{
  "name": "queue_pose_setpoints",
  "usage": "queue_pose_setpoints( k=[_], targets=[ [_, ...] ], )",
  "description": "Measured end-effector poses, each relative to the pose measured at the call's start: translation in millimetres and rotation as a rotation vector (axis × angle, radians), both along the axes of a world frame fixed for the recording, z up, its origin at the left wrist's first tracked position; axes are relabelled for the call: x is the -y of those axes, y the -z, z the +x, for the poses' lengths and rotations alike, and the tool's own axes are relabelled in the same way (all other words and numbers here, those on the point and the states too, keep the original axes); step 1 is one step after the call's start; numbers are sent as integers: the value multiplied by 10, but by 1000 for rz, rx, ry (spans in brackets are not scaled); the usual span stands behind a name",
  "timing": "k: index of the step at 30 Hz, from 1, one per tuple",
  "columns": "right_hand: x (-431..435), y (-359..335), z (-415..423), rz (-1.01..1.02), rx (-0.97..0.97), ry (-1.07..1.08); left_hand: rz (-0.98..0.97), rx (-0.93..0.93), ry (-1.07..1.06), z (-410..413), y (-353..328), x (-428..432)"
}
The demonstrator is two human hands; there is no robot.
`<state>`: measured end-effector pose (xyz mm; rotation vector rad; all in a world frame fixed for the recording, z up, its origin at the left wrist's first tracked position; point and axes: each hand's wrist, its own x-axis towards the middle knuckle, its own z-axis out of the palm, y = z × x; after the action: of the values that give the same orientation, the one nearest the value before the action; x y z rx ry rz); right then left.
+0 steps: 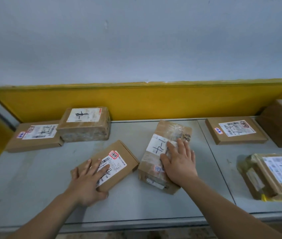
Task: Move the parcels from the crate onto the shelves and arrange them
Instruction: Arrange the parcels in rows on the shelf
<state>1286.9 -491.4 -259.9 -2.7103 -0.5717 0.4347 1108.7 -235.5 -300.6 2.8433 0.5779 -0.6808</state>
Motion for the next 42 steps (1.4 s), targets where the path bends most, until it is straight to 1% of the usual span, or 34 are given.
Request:
queue_pose_setpoints(
  k=[6, 9, 12, 15, 17, 20, 22, 25, 29, 32, 34, 38, 40, 42],
  targets=[
    [-401, -31, -305, -19, -35, 63, -20, -35, -75, -349, -96, -555],
    [-554, -59, -473, -41, -62, 54, -13, -60, -89, -463, -121, -773],
    [-672, -66, -644, -98, -62, 9, -30, 16, -134, -427, -144, -856],
    [-674, -124, -665, -185, 24, -64, 1, 117, -173, -249, -123, -799],
    [-616, -165, -597, -182, 72, -135, 5, 158, -194, -136, -48, -769],
    [-500, -142, -466, -215, 79, -343, 29, 162, -216, -84, 92, -742],
    [-471, -105, -414, -238, 67, -404, 53, 168, -223, -106, 152, -719],
    [-595, -75, -334, -232, 86, -365, 61, 198, -226, -119, 181, -732],
    [-991, -19, -195, -192, 106, -196, 65, 213, -239, -130, 189, -721],
    [-1307, -22, -110, -189, 73, -89, 75, 192, -235, -131, 183, -705],
    [-1380, -66, -30, -218, 71, -128, 72, 181, -233, -130, 186, -712],
    [-1177, -91, 216, -285, 113, -321, 74, 189, -242, -114, 215, -729],
    [-1138, -48, 286, -313, 117, -330, 74, 197, -244, -110, 222, -727],
    [-1223, -1, 314, -300, 114, -289, 76, 198, -245, -108, 225, -733]
  ],
)
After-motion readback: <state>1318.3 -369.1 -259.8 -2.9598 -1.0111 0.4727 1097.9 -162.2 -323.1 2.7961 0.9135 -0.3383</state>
